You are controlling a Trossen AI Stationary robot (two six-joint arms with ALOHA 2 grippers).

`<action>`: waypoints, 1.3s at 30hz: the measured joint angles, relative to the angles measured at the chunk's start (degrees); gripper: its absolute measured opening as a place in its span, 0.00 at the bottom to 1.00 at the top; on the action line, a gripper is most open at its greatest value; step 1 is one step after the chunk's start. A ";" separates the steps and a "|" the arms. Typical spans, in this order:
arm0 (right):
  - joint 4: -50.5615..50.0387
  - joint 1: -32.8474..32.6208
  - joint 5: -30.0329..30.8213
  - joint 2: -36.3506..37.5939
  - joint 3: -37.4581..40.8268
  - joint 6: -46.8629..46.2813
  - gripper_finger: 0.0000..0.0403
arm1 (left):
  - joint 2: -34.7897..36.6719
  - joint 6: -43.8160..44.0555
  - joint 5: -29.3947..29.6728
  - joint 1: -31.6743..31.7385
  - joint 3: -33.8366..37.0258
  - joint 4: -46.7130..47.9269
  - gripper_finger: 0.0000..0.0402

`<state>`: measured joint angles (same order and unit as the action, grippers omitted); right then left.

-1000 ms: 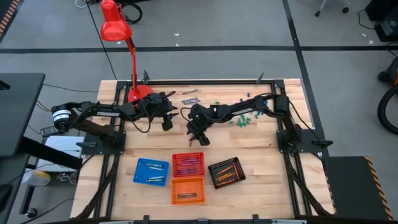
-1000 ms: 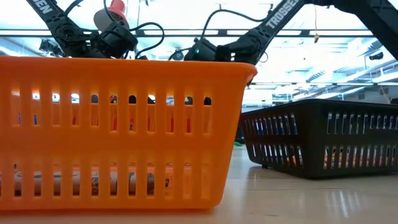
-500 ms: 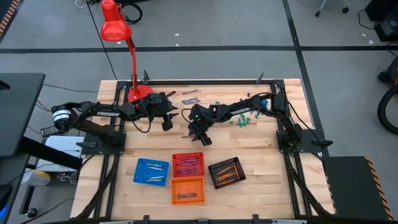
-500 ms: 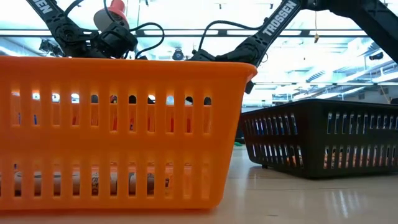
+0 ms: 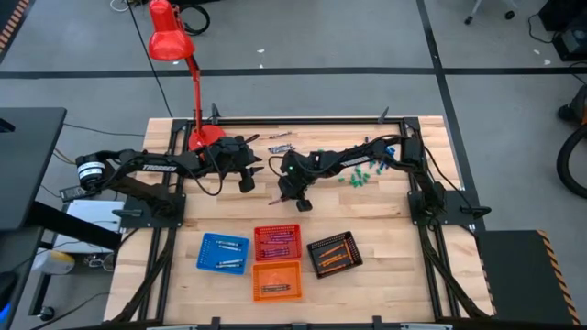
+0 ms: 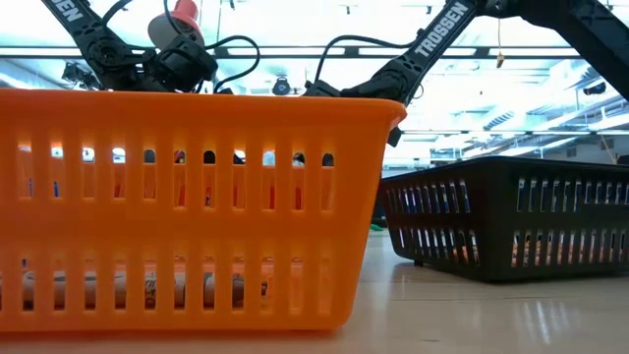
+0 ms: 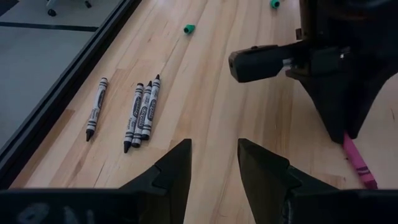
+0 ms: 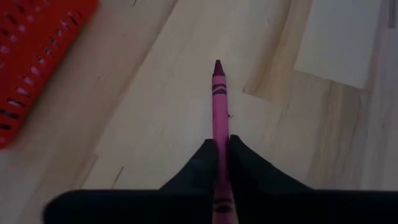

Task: Sort crayons
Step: Put the violet crayon into the red bin

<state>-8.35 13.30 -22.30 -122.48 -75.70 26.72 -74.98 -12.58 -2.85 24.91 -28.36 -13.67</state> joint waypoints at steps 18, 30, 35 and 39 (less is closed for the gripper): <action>-11.97 -2.23 0.34 3.18 -8.70 -5.62 0.09 | 0.00 -0.04 0.00 0.00 0.00 -0.02 0.35; -16.08 -8.66 -18.18 3.70 -13.42 -12.62 0.10 | 0.00 -0.30 0.00 0.00 0.00 0.26 0.35; -16.26 -11.59 -13.20 3.54 -12.97 -16.68 0.10 | 0.00 -0.28 0.00 0.00 0.00 0.26 0.35; -16.00 -13.35 -7.16 3.54 -10.96 -17.68 0.10 | 0.00 -0.26 0.00 0.00 0.00 0.26 0.35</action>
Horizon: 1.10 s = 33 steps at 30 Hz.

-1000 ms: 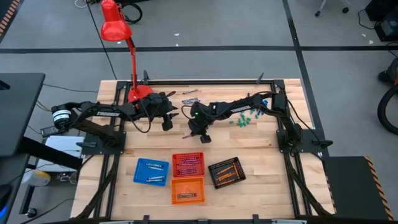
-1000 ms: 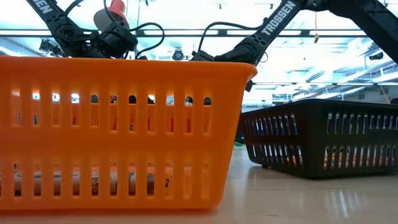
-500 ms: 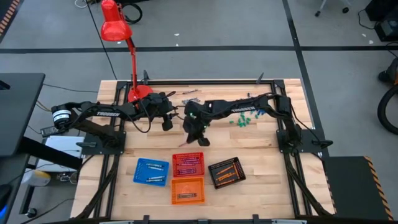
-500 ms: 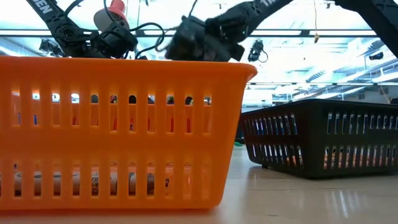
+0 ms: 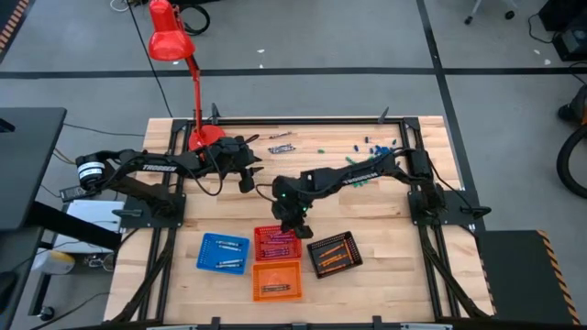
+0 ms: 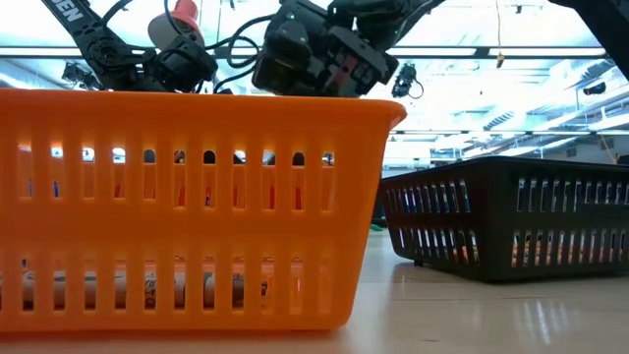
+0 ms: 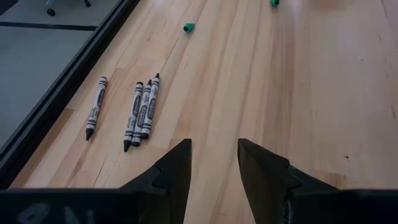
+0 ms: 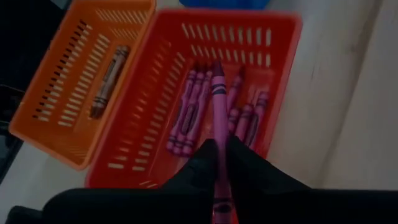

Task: Sort crayons
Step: Put the violet crayon into the red bin, then put the black crayon into the blue bin

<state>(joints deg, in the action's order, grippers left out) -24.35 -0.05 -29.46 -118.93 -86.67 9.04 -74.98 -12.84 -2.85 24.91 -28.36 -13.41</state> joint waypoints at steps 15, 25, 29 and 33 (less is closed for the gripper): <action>5.98 -0.02 -3.85 -0.04 4.03 -1.95 0.26 | 0.00 0.11 0.00 0.00 0.00 -0.02 0.35; -3.00 2.69 1.33 1.70 -0.60 1.09 0.26 | 0.00 0.28 0.00 0.00 0.00 -0.02 0.35; -7.06 5.47 8.97 3.00 -0.60 2.22 0.26 | 0.00 0.28 0.00 0.00 0.00 -0.02 0.35; -6.93 8.35 8.99 3.84 0.41 3.42 0.26 | 0.00 0.27 0.00 0.00 0.00 -0.06 0.35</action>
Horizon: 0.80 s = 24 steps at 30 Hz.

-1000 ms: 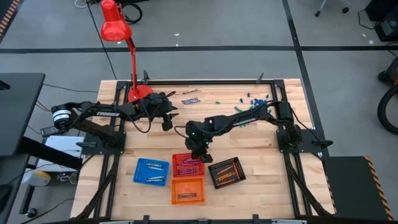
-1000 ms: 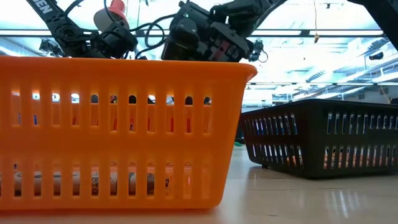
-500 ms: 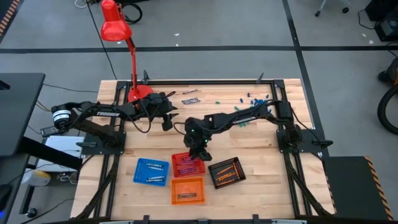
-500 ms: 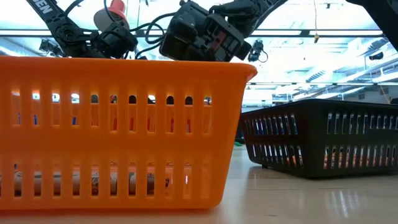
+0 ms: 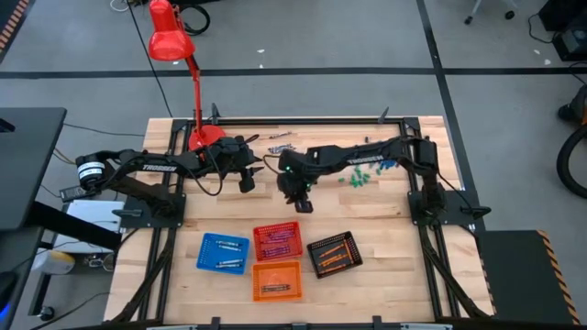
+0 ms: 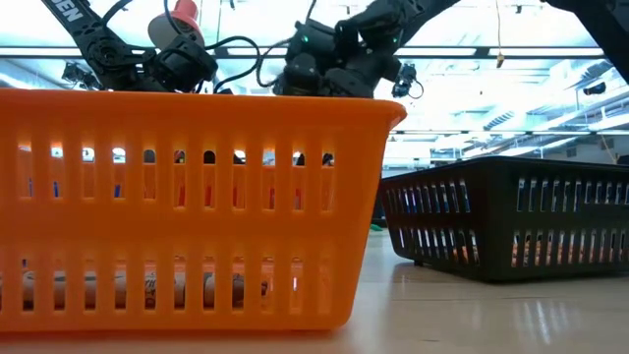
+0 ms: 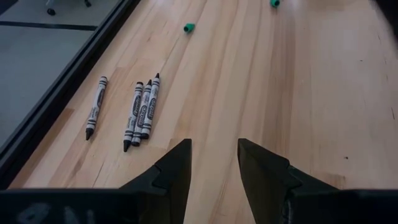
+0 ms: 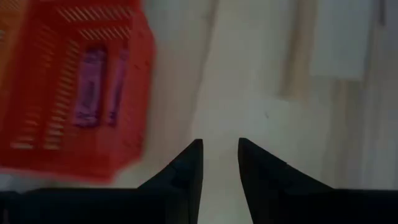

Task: Sort crayons
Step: Put the black crayon into the blue bin

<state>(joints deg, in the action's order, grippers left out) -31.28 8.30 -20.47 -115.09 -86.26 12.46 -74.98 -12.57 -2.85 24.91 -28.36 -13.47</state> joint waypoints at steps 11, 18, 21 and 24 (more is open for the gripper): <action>13.06 6.48 5.55 4.37 12.23 -3.33 0.23 | -3.53 -1.94 0.00 0.00 -0.07 -8.74 0.35; 23.67 7.31 11.59 9.77 22.79 -4.79 0.23 | -13.36 -1.56 0.00 0.04 -1.86 -15.70 0.35; 26.92 7.31 11.65 12.03 26.43 -6.68 0.23 | -17.14 -1.60 0.00 0.04 -4.83 -14.98 0.35; 30.59 6.92 11.63 13.64 29.88 -8.12 0.23 | -20.67 -2.68 -0.01 0.42 -8.40 -13.71 0.35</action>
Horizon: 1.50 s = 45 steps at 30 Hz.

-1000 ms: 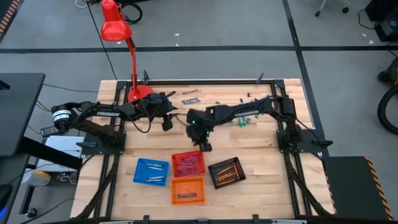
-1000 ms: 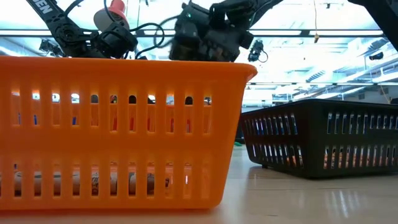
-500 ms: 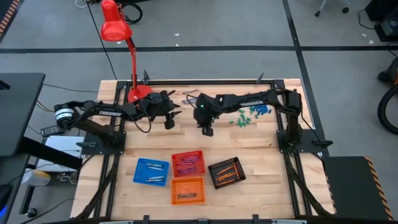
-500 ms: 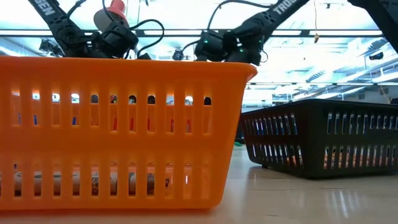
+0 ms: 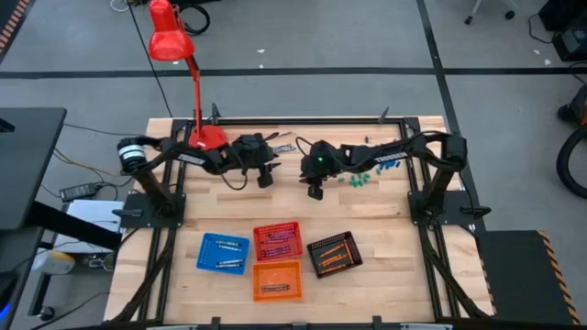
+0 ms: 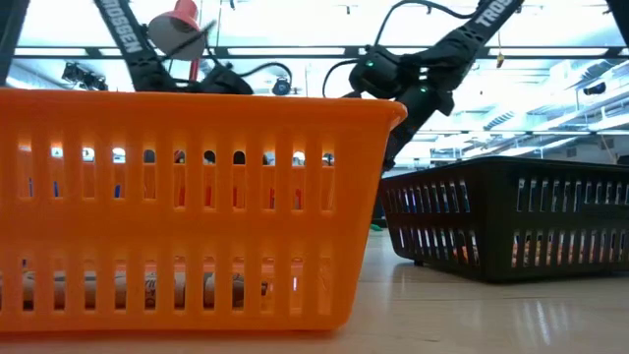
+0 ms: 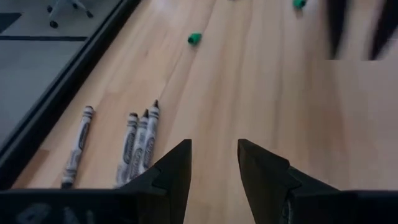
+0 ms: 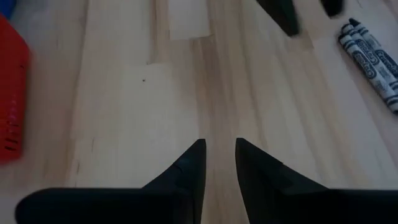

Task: Sort crayons
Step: Put the black crayon into the blue bin

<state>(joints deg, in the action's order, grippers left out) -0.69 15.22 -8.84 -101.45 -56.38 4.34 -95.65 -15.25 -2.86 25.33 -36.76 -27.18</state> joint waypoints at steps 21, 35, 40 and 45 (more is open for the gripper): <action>21.84 -6.59 0.43 0.99 9.86 3.52 0.23 | -8.58 -2.13 -3.02 5.54 -11.68 9.37 0.35; 22.03 -4.85 -0.23 0.96 10.29 4.45 0.23 | -14.24 -4.47 -1.48 5.90 -11.66 4.40 0.35; 22.01 -4.85 -0.24 0.96 10.29 4.45 0.23 | -13.86 -4.96 -1.33 5.09 -11.66 4.77 0.35; 21.96 -4.85 -0.22 0.96 10.29 4.85 0.23 | -13.80 -5.64 -1.47 4.47 -11.64 2.50 0.35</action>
<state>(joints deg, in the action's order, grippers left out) 21.28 10.38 -9.06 -100.49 -46.09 9.19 -109.45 -20.90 -4.33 29.79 -48.40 -24.69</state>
